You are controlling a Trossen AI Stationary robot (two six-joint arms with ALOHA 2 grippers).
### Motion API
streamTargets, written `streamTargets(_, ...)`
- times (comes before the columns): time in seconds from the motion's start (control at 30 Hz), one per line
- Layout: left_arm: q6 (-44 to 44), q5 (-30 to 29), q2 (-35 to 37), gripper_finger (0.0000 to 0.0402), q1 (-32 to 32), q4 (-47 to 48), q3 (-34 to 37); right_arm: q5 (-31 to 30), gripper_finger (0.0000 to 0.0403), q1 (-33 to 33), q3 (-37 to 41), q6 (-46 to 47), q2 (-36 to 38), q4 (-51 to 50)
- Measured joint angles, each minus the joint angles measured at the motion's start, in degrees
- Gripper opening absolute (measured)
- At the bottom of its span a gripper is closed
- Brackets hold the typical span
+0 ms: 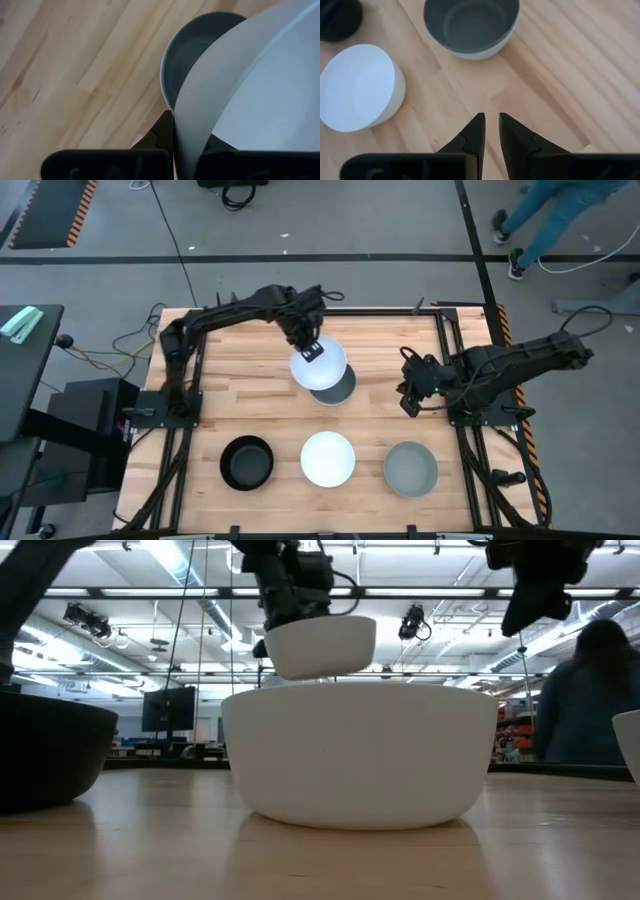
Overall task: Nest bowls inside each other
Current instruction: Stack the top white bowl on the dark gray bowl
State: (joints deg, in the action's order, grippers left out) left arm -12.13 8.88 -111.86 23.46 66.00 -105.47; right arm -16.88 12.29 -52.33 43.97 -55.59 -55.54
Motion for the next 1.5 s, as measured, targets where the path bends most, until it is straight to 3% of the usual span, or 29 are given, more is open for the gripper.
streamTargets(0.47, 2.5, 4.8, -13.5, 0.0011, -0.2, 1.8, -11.0, -0.1, 0.0061, 3.0, 7.5, 1.3, 0.9, 4.8)
streamTargets(0.7, 2.3, 6.4, -16.6, 0.0009, -0.2, 2.0, -11.5, -1.1, 0.0061, 3.0, 7.8, -0.6, 0.9, 5.5)
streamTargets(1.27, 0.8, 6.8, -16.8, 0.0009, -0.5, 2.5, -10.4, -1.5, 0.0061, 3.0, 7.8, -2.6, 0.9, 6.6)
streamTargets(1.5, 1.1, 6.9, -20.5, 0.0011, -0.5, 2.6, -10.4, -2.5, 0.0061, 3.0, 7.8, -3.2, 0.9, 7.2)
